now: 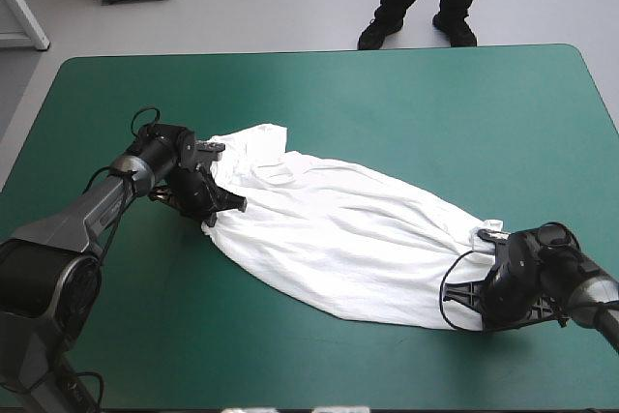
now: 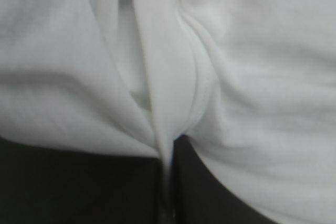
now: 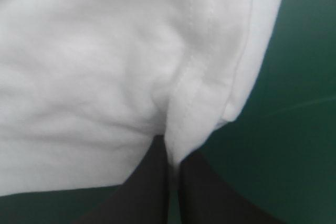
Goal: Fold the cloth
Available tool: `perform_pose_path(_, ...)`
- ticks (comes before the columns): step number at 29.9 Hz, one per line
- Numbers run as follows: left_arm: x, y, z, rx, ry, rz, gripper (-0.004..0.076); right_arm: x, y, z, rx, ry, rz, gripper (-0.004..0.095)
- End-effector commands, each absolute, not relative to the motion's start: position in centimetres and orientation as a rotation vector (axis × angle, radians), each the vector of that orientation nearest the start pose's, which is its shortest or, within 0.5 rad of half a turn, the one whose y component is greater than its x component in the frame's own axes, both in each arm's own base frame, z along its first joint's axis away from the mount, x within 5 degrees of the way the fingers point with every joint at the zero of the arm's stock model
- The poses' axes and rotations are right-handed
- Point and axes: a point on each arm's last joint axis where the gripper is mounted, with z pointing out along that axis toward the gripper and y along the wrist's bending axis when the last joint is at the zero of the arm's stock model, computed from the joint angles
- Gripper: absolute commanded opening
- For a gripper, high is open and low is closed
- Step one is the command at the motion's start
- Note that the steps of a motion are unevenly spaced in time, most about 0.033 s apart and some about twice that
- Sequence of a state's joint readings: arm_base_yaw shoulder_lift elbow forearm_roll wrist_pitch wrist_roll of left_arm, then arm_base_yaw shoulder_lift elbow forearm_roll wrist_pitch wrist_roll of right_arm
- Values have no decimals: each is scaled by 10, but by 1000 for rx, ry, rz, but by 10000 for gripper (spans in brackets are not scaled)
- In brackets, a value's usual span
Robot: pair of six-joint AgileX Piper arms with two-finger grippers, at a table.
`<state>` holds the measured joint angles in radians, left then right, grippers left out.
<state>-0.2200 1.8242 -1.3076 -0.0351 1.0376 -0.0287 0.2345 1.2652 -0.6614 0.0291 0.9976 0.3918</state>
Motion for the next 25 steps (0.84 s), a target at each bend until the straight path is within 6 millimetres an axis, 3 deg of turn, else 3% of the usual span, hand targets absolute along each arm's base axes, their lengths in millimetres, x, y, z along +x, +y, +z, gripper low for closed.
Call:
perform_pose_path(1,343,-73,249,322,2899,4,-10,195,43,247,177,2925,30,-17)
perform_pose_path(5,334,-71,302,317,2787,-10,-10,207,41,307,102,2762,10,-18)
perform_pose_path(13,314,-67,436,335,2443,-30,-10,218,40,424,11,2411,41,-17)
perform_pose_path(20,281,-66,534,298,2120,-145,-10,196,32,520,-53,2079,24,-17)
perform_pose_path(25,246,-61,588,284,1894,-194,-10,168,25,584,-86,1842,22,-17)
